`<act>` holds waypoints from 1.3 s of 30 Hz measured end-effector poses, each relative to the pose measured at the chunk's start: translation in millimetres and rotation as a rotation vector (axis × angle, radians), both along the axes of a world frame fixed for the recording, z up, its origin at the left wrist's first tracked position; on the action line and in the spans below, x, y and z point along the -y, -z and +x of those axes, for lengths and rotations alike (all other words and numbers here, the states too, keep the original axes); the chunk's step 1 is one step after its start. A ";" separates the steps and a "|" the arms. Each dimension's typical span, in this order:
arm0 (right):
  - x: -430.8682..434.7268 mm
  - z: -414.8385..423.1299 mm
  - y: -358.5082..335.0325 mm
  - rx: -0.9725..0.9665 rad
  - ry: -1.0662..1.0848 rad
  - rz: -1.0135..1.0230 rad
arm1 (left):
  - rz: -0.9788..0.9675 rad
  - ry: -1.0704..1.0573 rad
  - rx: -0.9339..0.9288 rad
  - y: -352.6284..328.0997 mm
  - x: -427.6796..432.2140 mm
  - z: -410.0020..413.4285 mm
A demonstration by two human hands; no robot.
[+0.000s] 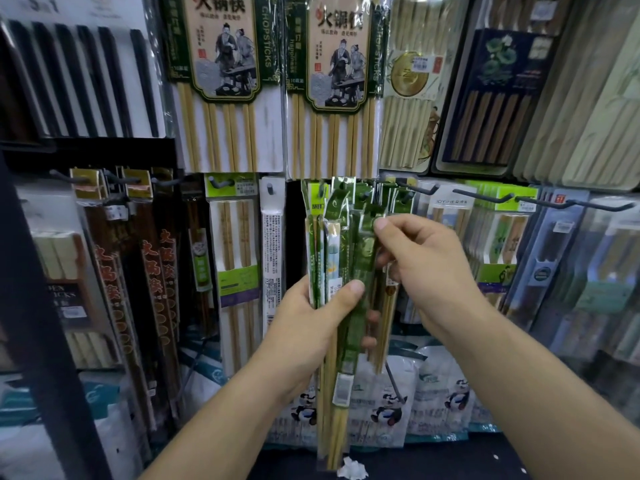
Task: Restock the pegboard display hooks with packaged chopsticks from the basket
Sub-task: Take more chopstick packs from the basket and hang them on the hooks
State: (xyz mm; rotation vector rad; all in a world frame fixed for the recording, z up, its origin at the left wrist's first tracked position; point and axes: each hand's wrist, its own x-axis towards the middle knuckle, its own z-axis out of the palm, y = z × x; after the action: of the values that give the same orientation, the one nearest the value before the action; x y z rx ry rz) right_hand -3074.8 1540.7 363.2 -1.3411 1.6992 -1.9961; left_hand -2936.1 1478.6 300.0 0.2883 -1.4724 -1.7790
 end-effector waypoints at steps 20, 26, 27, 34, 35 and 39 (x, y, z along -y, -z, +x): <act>2.6 -29.4 -26.9 0.014 0.195 -0.018 | 0.004 -0.059 0.019 10.1 11.5 -2.5; 4.2 -29.4 -26.0 -0.025 0.213 -0.009 | -0.005 -0.063 0.030 9.0 11.5 -1.1; 4.6 -30.5 -25.4 -0.038 0.223 -0.007 | -0.014 -0.066 0.035 8.8 11.4 -1.5; 8.6 -38.2 -15.3 -0.192 0.361 0.037 | -0.016 -0.077 0.031 7.9 10.8 -2.9; 8.8 -38.9 -13.8 -0.182 0.368 0.030 | -0.015 -0.078 0.030 8.3 11.1 -2.9; 4.6 -29.9 -7.9 -0.156 0.376 -0.057 | -0.019 -0.061 0.018 8.6 9.5 -2.3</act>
State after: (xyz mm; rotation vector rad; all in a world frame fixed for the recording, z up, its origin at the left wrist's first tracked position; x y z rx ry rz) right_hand -3104.7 1536.1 371.1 -1.3030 2.1144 -2.1970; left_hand -2938.4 1469.1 291.4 0.3368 -1.4772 -1.7177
